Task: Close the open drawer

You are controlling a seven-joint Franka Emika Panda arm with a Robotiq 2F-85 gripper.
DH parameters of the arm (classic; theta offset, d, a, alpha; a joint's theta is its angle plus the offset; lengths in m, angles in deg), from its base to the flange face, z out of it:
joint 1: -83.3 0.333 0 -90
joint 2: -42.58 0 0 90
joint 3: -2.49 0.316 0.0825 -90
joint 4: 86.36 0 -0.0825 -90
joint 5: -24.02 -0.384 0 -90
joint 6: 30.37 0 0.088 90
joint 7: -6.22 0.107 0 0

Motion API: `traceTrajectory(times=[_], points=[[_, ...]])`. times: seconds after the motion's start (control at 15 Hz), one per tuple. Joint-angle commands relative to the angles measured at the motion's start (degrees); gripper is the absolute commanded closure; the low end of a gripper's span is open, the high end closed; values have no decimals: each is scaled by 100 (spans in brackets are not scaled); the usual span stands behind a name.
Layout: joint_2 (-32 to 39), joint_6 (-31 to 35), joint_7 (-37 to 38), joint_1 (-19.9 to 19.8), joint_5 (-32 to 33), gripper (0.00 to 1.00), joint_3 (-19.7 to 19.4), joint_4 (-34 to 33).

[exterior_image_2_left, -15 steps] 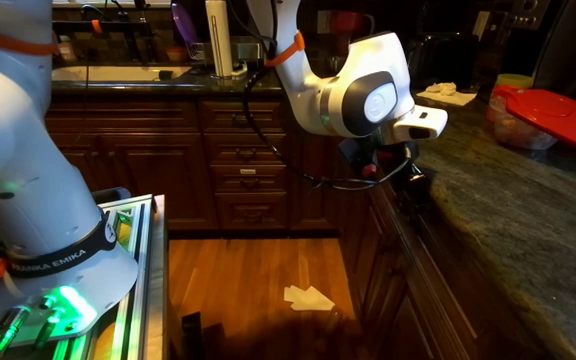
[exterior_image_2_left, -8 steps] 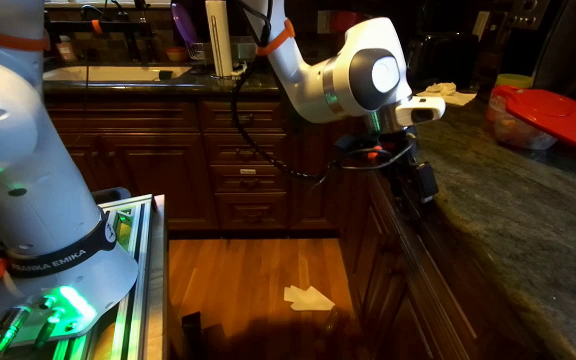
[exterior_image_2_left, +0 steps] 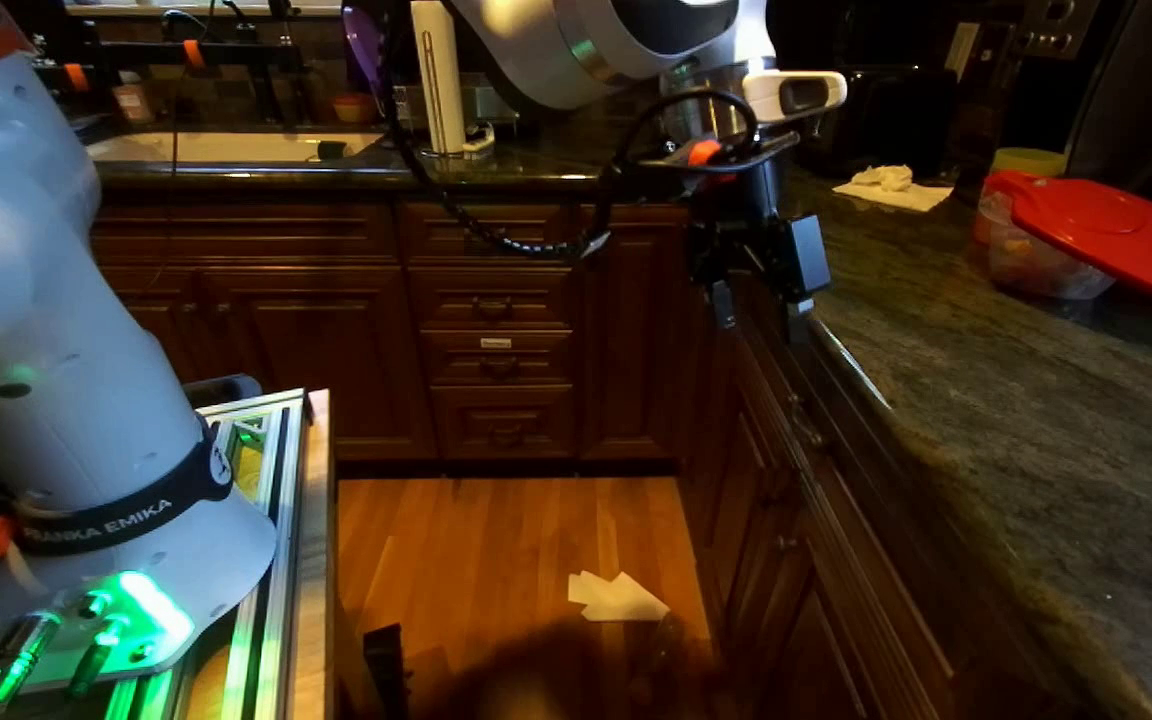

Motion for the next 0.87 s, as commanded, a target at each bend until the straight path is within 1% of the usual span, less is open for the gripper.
traceTrajectory(times=[0.0,0.2,0.4,0.47,0.53,0.67,0.8], points=[[-1092,-413,-1185,-532,-1001,0,510,684],[-1761,-983,-1920,-751,-1615,0,608,920],[-2376,-1639,-2463,-915,-1781,0,639,1087],[-2576,-1699,-2443,-986,-1767,0,662,1165],[-1998,-1514,-2290,-1012,-1702,0,742,812],[-2160,-1550,-2305,-1081,-1695,0,770,844],[-2099,-1549,-2298,-1092,-1687,0,810,828]])
